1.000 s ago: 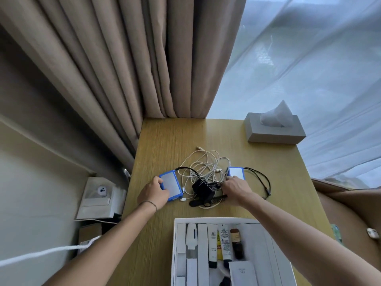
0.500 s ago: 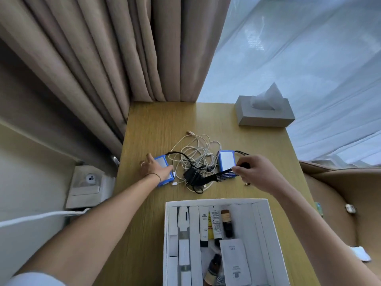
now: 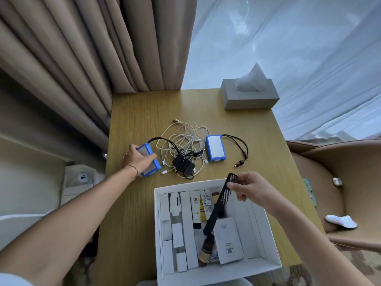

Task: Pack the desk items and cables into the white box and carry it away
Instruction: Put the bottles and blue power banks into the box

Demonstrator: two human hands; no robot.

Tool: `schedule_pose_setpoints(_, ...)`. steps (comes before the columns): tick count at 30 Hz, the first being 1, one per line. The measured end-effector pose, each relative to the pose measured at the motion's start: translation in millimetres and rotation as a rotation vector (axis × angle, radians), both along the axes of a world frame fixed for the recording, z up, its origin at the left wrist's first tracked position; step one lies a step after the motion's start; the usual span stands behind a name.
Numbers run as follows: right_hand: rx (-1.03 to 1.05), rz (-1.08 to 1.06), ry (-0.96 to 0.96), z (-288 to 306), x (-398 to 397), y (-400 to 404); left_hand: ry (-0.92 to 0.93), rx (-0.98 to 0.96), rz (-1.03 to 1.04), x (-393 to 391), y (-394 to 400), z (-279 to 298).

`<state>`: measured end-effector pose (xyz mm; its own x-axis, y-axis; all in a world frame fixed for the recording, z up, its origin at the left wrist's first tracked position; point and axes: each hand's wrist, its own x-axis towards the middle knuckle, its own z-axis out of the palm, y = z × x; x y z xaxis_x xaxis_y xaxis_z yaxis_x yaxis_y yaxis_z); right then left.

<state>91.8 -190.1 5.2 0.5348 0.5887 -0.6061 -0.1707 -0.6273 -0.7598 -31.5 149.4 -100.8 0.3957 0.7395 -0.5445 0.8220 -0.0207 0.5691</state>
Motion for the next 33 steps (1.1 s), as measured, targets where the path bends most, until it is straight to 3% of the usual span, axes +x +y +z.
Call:
schedule_pose_setpoints(9,-0.224,0.105,-0.085,-65.3,-45.9,33.4,-0.185,0.229,-0.020,-38.2,-7.5,57.0)
schedule_pose_setpoints(16,-0.198,0.068,-0.097,-91.7,-58.8,52.4,-0.416,0.361,0.011,-64.6,-18.7,131.5)
schedule_pose_setpoints(21,-0.147,0.047,-0.160,-70.5,-52.7,46.9,-0.580,0.321,-0.024,-75.7,-44.1,175.8)
schedule_pose_setpoints(23,-0.048,-0.017,-0.246,-46.7,-45.7,40.5,-0.622,0.294,-0.040,-77.0,-57.1,188.8)
schedule_pose_setpoints(28,0.422,-0.327,-0.417,30.7,-31.0,27.0,-0.677,0.245,-0.075,-77.2,-92.8,208.6)
schedule_pose_setpoints(33,0.695,-0.113,-0.231,86.3,-36.3,33.1,-0.615,0.184,-0.204,-76.8,-130.5,212.3)
